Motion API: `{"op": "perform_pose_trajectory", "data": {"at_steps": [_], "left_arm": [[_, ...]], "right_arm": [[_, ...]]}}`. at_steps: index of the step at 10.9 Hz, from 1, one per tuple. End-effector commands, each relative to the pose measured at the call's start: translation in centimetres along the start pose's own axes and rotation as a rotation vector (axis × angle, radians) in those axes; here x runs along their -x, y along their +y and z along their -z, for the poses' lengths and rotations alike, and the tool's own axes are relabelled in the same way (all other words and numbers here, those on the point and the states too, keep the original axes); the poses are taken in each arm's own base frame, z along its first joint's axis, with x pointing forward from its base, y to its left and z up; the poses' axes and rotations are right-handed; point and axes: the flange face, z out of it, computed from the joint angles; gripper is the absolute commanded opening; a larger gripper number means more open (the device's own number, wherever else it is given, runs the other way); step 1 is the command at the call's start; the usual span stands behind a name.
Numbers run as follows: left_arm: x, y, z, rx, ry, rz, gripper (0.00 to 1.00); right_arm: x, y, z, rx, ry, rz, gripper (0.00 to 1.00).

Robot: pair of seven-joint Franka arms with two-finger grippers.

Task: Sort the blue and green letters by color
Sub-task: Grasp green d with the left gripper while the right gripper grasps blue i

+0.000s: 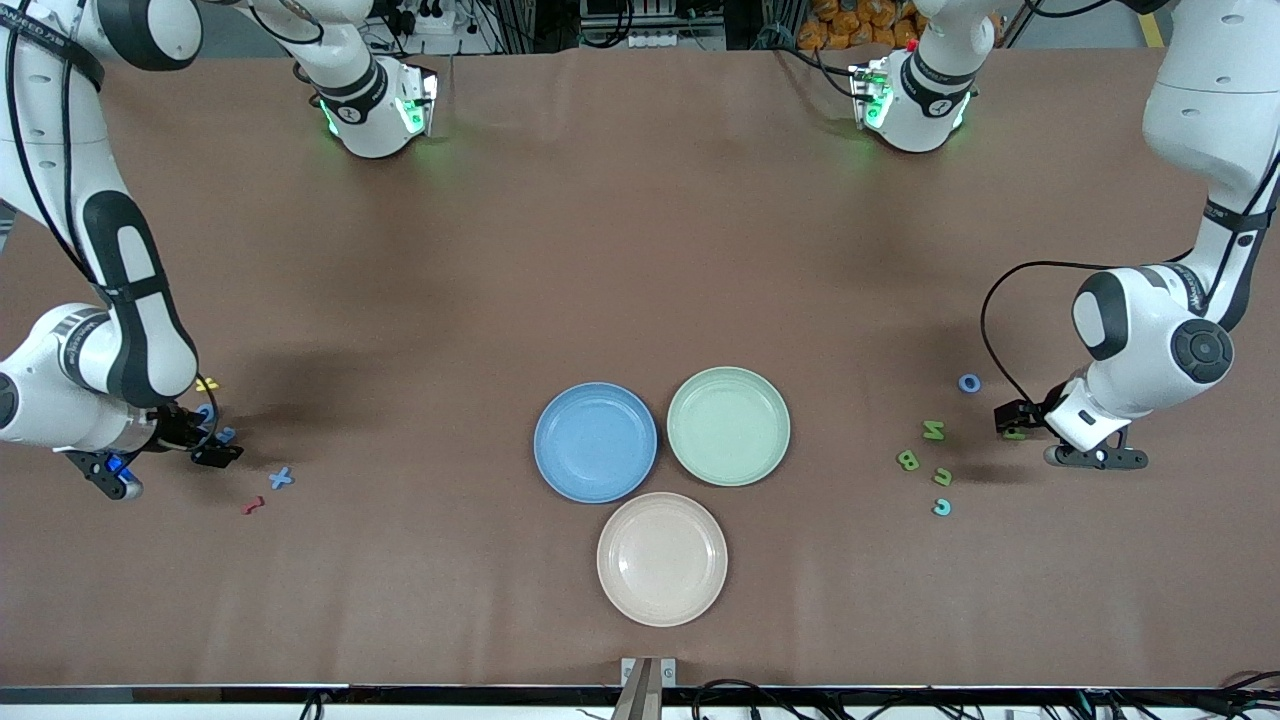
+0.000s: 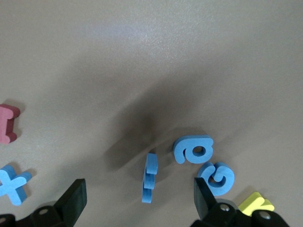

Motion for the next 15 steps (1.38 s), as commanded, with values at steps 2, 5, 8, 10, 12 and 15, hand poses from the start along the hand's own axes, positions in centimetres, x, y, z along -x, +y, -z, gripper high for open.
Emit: {"op": "perform_pose_trajectory", "data": {"at_steps": [2, 5, 8, 10, 12, 15], "left_arm": [[0.2, 0.0, -1.7, 0.013, 0.037, -0.023, 1.00], [0.5, 0.5, -2.3, 0.014, 0.043, -0.030, 1.00], [0.6, 0.9, -2.4, 0.010, 0.052, -0.044, 0.48], [0.8, 1.0, -2.4, 0.008, 0.048, -0.047, 0.34], [0.8, 1.0, -2.3, 0.007, 0.050, -0.050, 0.23], [0.8, 0.9, -2.3, 0.006, 0.050, -0.073, 0.17]], "right_arm": [[-0.4, -0.3, -0.4, 0.006, 0.009, 0.023, 0.04], [-0.5, 0.2, -0.5, 0.008, 0.007, 0.034, 0.00], [-0.5, 0.2, -0.8, 0.010, 0.004, 0.035, 0.00], [-0.5, -0.2, -0.7, 0.008, 0.010, 0.041, 0.00], [0.2, -1.9, 0.8, 0.003, 0.015, 0.063, 0.00], [3.3, -7.1, 5.3, 0.013, -0.040, 0.012, 0.00]]}}
